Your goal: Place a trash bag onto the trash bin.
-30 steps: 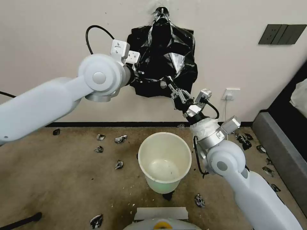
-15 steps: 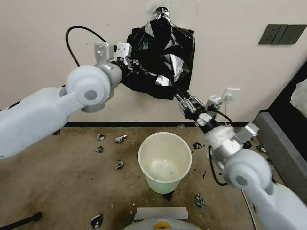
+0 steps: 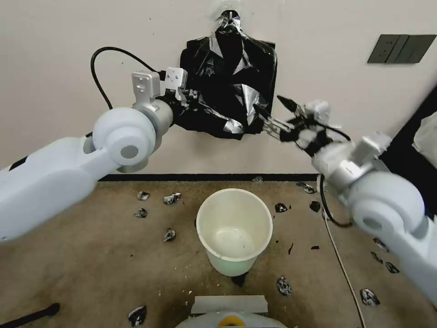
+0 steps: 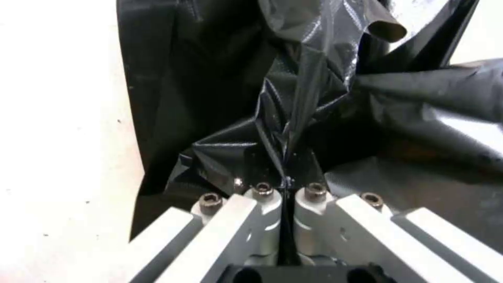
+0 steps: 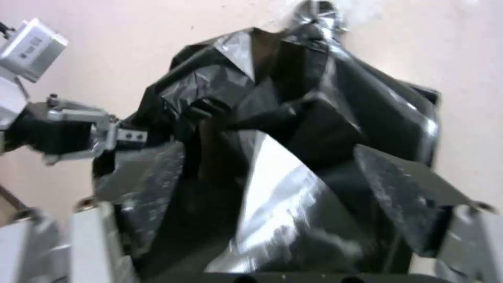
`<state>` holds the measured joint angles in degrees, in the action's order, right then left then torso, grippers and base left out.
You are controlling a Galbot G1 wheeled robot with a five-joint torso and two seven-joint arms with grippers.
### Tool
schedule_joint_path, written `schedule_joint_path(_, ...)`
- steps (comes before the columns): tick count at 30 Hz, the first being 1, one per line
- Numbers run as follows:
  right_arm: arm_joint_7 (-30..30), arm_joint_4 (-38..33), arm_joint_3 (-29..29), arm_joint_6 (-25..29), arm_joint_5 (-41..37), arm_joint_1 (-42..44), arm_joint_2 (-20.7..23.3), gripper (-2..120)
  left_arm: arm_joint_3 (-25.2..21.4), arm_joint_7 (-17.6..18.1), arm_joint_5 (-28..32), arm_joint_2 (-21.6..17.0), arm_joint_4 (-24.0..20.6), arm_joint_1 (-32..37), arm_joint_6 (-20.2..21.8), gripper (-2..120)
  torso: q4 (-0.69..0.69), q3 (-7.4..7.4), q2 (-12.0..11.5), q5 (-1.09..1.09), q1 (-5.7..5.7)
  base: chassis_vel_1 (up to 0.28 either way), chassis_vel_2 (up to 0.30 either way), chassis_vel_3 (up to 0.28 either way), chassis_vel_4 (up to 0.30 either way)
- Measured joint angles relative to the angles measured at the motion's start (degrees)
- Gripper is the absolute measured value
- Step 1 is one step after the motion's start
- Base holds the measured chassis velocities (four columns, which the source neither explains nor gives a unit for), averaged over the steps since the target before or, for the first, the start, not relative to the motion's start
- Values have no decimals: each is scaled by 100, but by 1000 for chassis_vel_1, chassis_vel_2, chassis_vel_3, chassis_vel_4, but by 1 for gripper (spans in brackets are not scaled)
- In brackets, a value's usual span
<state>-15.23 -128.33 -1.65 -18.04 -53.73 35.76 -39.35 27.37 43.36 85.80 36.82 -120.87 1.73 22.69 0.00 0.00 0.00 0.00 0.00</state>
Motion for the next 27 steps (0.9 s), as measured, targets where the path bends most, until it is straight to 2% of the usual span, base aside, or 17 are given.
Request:
schedule_joint_path(1, -5, 94, 212, -49, -1, -268, 9, 95, 0, 0, 0, 1, -8, 6, 2, 0, 0, 0, 0, 0, 0, 0, 0, 0, 0)
schedule_joint_path(2, -5, 94, 212, -49, -1, -268, 9, 95, 0, 0, 0, 1, -8, 6, 2, 0, 0, 0, 0, 0, 0, 0, 0, 0, 0)
schedule_joint_path(3, -20, 218, 455, -131, 9, -566, 12, 96, -1, -3, -1, 2, -23, 10, 4, 0, 1, 0, 0, -1, 0, 0, 0, 0, 0)
schedule_joint_path(5, -27, 402, 805, -328, 34, -949, 12, 91, -13, -5, -1, 2, -60, 39, 10, 0, 0, 0, -1, 0, 0, 0, 0, 0, 0)
schedule_joint_path(9, -25, 579, 1098, -454, 166, -1197, 12, 83, -57, -7, 1, -7, -98, 91, 16, 0, -1, 0, -1, 0, 0, 0, 0, 0, 0)
schedule_joint_path(12, -17, 838, 1407, -504, 429, -1409, 13, 64, -137, -21, 4, -26, -132, 179, 21, 0, 0, 0, -1, 0, 0, 0, 0, 0, 0)
schedule_joint_path(13, -17, 838, 1407, -504, 429, -1409, 13, 64, -137, -21, 4, -26, -132, 179, 21, 0, 0, 0, -1, 0, 0, 0, 0, 0, 0)
schedule_joint_path(20, -27, 1106, 1694, -640, 559, -1747, 8, 37, -190, -44, 8, -33, -191, 254, 23, 0, 0, 0, -1, 0, 0, 0, 0, 0, 0)
schedule_joint_path(21, -27, 1106, 1694, -640, 559, -1747, 8, 37, -190, -44, 8, -33, -191, 254, 23, 0, 0, 0, -1, 0, 0, 0, 0, 0, 0)
schedule_joint_path(23, -17, 1120, 1713, -746, 340, -1781, 32, 25, -209, -44, 8, -41, -208, 267, 21, 0, -1, 0, -1, 0, 0, 0, 0, 0, 0)
schedule_joint_path(25, -15, 1120, 1713, -761, 288, -1781, 41, 22, -219, -44, 8, -44, -214, 273, 20, 0, -1, 0, -1, 0, 0, 0, 0, 0, 0)
schedule_joint_path(27, -21, 1072, 1708, -758, 215, -1748, 61, 12, -265, -40, 8, -63, -222, 306, 17, 0, -1, 0, -1, 1, 0, 0, 0, 0, 0)
